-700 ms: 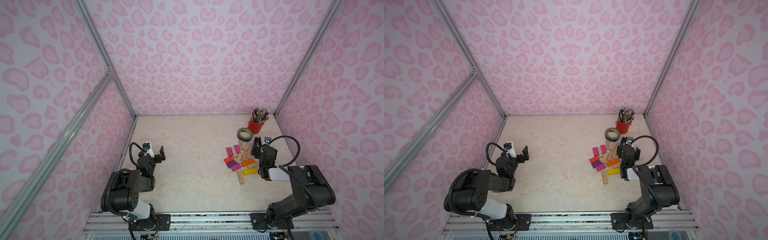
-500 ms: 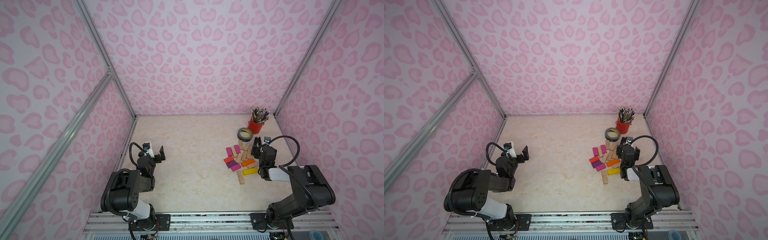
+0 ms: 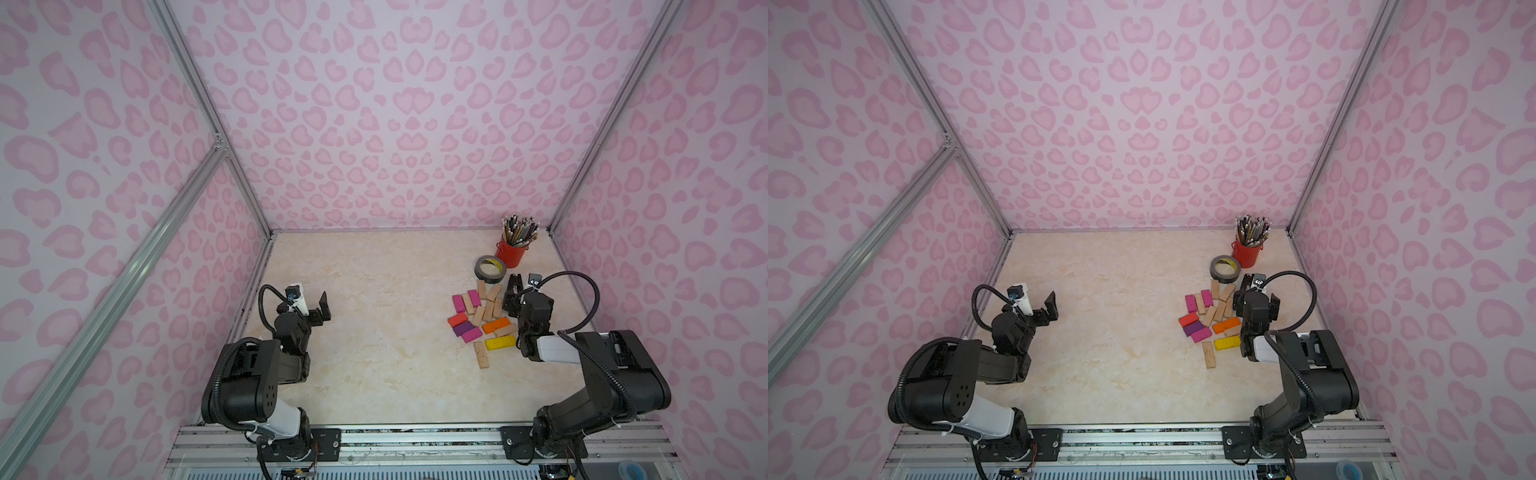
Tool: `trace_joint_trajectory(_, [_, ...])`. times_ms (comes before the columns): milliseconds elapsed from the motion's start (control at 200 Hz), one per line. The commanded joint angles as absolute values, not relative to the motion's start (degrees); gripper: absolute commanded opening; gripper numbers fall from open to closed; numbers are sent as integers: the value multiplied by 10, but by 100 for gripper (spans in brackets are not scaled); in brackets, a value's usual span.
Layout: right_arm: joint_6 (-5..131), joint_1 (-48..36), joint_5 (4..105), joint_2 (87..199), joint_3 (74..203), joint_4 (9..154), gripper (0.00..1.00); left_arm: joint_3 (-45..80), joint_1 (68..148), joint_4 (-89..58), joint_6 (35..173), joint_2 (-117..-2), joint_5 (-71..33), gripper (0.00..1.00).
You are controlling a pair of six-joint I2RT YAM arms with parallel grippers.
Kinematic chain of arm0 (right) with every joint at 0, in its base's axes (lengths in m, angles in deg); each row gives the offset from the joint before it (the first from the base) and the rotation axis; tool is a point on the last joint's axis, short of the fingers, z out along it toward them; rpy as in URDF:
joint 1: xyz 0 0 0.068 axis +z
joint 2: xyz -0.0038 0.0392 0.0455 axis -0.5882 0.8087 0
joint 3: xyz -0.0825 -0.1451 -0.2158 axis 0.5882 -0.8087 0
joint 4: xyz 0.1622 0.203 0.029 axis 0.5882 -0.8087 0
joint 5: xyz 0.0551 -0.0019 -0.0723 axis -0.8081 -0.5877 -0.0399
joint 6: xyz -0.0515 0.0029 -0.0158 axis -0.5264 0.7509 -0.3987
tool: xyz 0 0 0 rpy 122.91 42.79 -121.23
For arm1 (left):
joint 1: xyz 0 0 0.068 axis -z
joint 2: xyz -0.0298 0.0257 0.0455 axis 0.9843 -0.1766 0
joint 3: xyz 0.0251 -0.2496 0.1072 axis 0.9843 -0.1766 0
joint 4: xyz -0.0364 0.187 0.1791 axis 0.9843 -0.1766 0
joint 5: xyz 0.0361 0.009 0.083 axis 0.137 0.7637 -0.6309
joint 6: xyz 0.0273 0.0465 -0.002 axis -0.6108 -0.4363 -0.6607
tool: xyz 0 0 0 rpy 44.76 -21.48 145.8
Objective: Assemble the letter k with building blocks
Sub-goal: Move the building block to the center of the board.
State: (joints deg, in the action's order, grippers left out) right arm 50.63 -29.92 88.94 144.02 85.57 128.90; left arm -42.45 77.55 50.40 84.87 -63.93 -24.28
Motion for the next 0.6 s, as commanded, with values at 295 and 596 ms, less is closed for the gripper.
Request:
trace_joint_trajectory(295, [504,-296,901,1356,838,1242,89,-422,796,487,814,-604,-236,100])
trace_joint_trajectory(596, [598,-294,857,1155,900,963,94,-391,885,287,799,-420,-291,100])
